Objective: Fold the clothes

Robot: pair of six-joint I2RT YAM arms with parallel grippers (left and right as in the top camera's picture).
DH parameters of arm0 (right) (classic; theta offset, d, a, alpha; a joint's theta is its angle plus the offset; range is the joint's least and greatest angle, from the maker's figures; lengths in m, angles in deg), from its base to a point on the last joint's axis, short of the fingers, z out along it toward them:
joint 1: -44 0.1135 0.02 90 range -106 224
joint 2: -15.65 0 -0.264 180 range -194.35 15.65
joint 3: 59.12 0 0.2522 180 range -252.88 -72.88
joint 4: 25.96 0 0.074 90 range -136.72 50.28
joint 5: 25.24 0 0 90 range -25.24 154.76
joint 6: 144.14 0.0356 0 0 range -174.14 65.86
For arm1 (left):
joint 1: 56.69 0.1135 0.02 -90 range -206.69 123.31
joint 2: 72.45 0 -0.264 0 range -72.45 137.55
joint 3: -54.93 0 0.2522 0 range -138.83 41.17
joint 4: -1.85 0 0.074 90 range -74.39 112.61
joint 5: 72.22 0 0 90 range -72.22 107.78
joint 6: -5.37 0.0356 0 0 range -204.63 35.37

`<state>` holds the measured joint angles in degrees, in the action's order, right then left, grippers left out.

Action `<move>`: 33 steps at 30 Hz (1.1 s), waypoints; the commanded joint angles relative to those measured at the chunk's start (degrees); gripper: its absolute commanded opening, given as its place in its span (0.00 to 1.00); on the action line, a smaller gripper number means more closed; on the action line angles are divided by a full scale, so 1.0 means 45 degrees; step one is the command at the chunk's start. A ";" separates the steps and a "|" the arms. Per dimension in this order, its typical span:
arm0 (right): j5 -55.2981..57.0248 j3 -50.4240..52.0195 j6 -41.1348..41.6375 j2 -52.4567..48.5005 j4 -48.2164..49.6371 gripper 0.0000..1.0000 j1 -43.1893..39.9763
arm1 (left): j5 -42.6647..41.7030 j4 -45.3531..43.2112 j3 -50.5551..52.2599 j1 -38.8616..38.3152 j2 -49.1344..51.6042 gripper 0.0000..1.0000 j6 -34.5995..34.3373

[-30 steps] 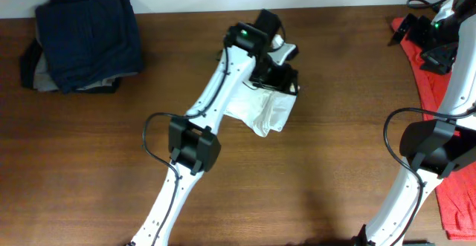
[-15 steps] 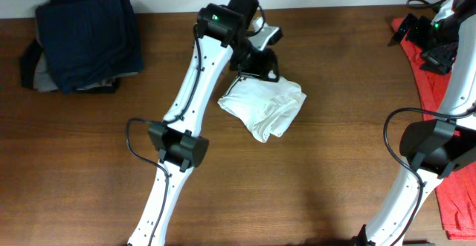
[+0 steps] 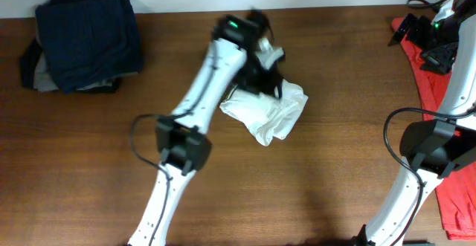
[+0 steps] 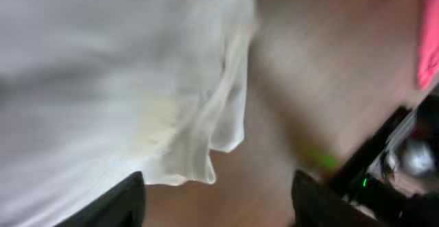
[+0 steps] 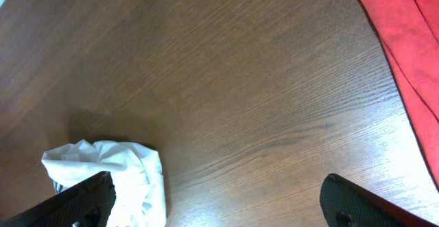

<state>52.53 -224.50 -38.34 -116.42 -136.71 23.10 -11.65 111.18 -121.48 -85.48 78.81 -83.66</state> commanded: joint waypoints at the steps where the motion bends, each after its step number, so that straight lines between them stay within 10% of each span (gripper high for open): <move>1: 0.0112 -0.0117 -0.0121 0.0039 -0.0068 0.99 0.0053 | 0.1899 -0.0277 -0.1413 0.1923 -0.1457 0.95 0.0131; 9: 0.0112 -0.0117 -0.0121 0.0039 -0.0068 0.99 0.0053 | -0.4430 -0.1375 -0.0515 0.4197 0.2749 0.99 0.2409; 15: 0.0112 -0.0117 -0.0121 0.0039 -0.0068 0.99 0.0053 | -0.4901 -0.1166 -0.0505 0.3138 0.3910 0.99 0.2531; 25: 0.0112 -0.0117 -0.0121 0.0039 -0.0068 0.99 0.0053 | 0.0690 -0.1326 -0.0661 0.3075 0.3905 0.01 0.0447; 33: 0.0112 -0.0117 -0.0121 0.0039 -0.0068 0.99 0.0053 | 0.3541 -0.2565 -0.2749 0.6387 0.3905 0.00 0.0257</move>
<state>52.53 -224.50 -38.30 -116.42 -136.71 23.10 -7.71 100.06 -128.15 -61.61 94.59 -81.78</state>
